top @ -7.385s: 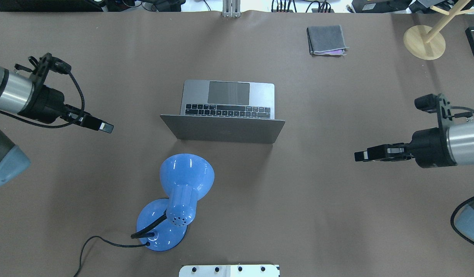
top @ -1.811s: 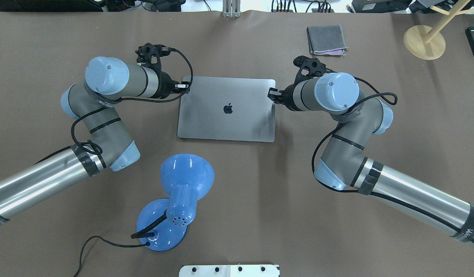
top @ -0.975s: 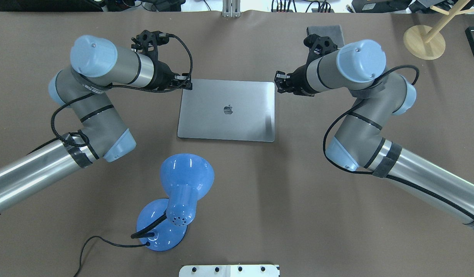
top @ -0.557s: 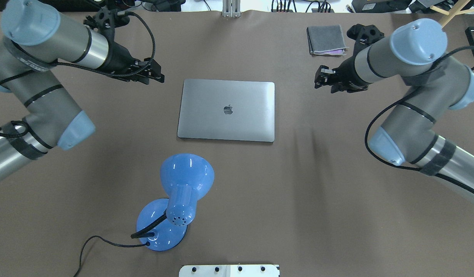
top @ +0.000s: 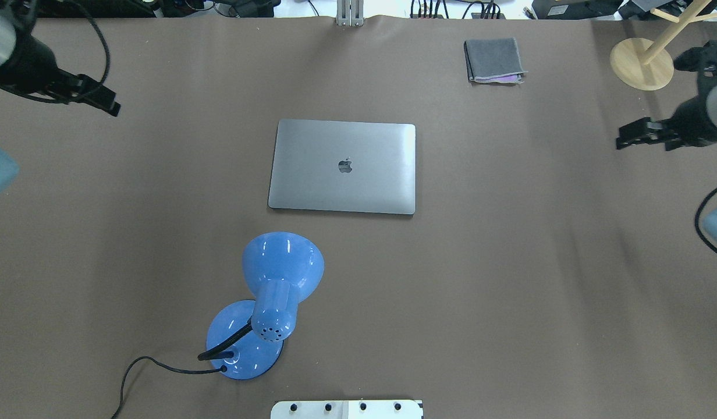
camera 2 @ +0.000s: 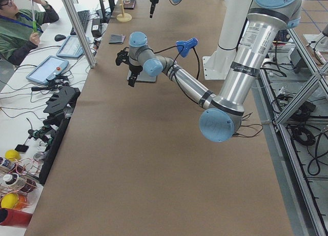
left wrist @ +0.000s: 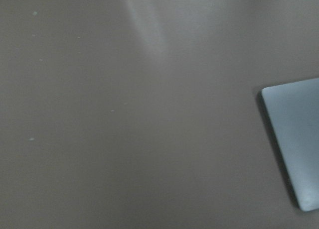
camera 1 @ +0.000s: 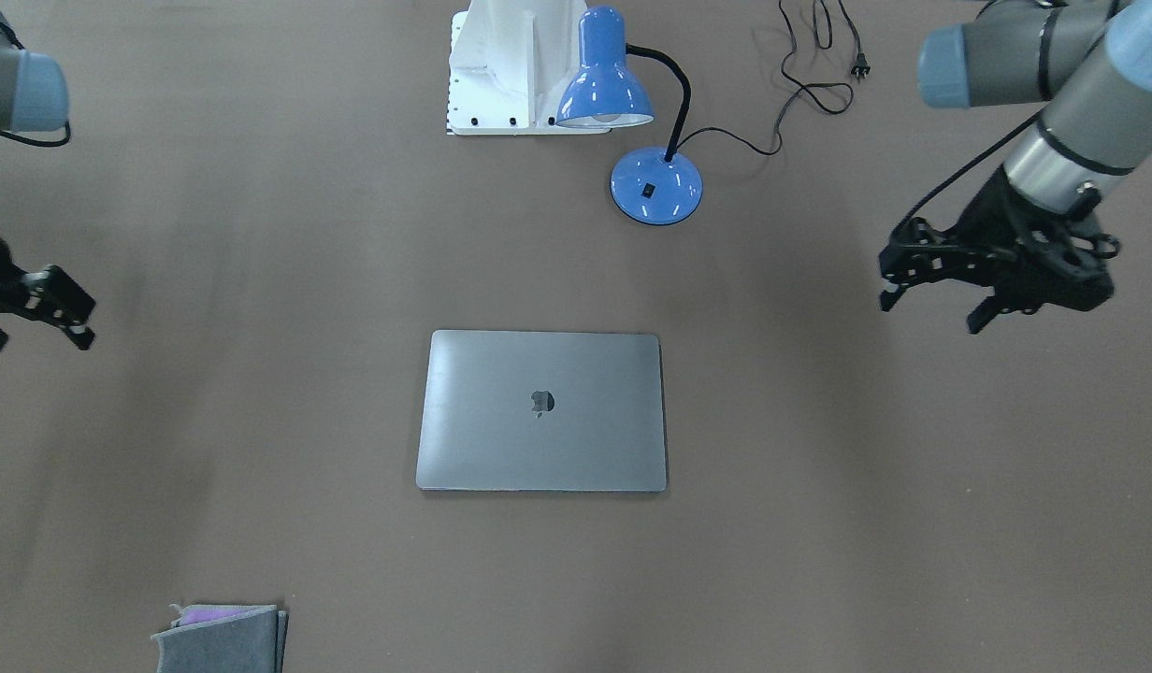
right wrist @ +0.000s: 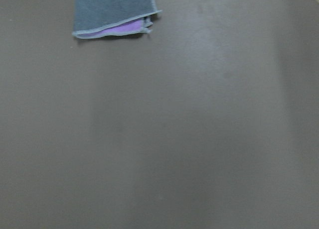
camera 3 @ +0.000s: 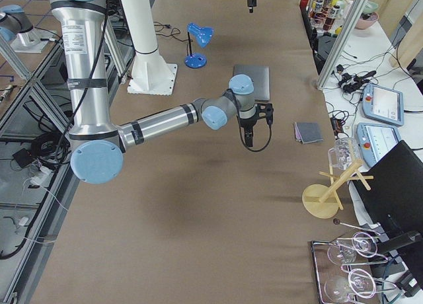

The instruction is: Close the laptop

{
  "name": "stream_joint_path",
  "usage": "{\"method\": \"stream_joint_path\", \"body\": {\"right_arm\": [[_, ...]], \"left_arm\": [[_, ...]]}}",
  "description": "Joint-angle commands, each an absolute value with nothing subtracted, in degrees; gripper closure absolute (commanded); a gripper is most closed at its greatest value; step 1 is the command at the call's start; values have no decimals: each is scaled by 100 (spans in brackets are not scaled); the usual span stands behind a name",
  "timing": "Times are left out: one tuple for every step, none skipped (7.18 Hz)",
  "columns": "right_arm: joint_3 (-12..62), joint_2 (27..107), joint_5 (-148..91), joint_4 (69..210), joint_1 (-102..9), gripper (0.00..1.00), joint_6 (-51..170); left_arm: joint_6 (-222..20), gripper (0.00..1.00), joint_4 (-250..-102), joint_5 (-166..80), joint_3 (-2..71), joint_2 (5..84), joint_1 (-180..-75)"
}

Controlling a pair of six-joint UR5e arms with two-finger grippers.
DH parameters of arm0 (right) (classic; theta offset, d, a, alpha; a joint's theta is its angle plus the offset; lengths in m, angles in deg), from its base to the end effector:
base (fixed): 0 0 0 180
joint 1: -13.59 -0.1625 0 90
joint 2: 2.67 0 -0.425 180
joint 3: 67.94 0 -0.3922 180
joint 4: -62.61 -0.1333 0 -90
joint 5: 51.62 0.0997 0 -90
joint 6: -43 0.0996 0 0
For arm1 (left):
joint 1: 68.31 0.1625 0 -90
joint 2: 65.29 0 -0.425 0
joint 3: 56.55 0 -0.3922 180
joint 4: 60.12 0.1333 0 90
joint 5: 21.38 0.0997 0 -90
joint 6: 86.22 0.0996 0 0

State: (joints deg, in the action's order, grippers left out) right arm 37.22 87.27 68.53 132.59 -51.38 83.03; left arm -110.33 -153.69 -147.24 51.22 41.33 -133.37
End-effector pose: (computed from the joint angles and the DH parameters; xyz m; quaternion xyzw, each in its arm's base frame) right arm -0.1403 -0.4973 0.4974 0.1131 -0.3662 0.0421 0.9227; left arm 0.1738 -0.5516 0.3505 0.1607 0.3933 0.1066 0.8990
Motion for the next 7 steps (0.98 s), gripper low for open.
{"method": "stream_joint_path", "body": {"right_arm": [[3753, 9731, 6931, 13266, -6299, 0, 6391], [3631, 10031, 7706, 13292, -6827, 0, 5286], [3621, 10208, 8210, 13536, -7467, 0, 4692], [3647, 10271, 8293, 13765, -7682, 0, 4521], [3639, 10593, 8102, 13828, -7624, 0, 4432], [3587, 10849, 7735, 13837, -7632, 0, 4440], [3534, 10930, 7453, 13776, -7632, 0, 4432]], "left_arm": [[-9060, 1, -14802, -14733, 5243, 3433, -14367], [-8618, 1, -14810, -14907, 5174, 3142, -14868], [-8370, 1, -14801, -15552, 5008, 2957, -15299], [-8350, 1, -14827, -15898, 4841, 2668, -15478], [-8358, 1, -14932, -15919, 4795, 2047, -15453], [-8210, 1, -15289, -15902, 4717, 1832, -15531], [-8113, 1, -15693, -15954, 4646, 1534, -15532]]}}
